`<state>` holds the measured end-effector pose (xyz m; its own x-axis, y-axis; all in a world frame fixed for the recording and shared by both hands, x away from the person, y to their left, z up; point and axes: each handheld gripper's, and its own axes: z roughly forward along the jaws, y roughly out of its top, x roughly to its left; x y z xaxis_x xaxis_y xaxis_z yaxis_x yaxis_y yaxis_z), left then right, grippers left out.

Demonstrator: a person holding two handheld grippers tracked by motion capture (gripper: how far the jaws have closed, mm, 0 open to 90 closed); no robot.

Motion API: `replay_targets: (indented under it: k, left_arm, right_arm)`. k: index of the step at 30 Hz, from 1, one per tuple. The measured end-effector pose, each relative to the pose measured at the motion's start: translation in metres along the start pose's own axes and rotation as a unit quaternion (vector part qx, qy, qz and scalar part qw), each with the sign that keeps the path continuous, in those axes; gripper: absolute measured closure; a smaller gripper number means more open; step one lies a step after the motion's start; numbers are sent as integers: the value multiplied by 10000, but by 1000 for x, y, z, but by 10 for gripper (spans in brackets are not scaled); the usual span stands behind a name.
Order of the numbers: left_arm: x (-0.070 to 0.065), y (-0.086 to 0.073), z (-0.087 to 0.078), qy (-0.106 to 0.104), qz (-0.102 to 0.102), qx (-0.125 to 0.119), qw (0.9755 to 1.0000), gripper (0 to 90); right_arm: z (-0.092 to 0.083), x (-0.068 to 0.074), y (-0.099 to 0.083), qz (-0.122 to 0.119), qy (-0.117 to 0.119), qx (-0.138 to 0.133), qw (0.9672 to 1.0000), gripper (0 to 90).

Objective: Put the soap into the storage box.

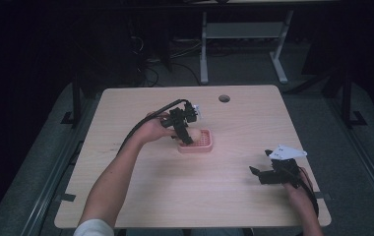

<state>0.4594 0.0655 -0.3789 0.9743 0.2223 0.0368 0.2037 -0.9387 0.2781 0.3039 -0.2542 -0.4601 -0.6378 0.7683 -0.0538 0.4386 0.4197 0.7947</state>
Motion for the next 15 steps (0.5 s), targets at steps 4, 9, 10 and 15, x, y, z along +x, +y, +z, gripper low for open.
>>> replay_targets:
  k: [4,9,10,15]
  left_arm:
    - [2,3,0,-6,11,-56,10000,323]
    - [5,4,6,-2,-33,-40,10000,323]
    - [6,5,7,-17,-36,-36,10000,323]
    - [8,7,14,-26,-55,-43,10000,323]
  right_arm:
    - [0,0,0,10,-1,5,10000,139]
    - [0,0,0,9,-5,-2,10000,139]
    - [0,0,0,11,2,-10,10000,139]
    - [0,0,0,1,-4,-3,10000,139]
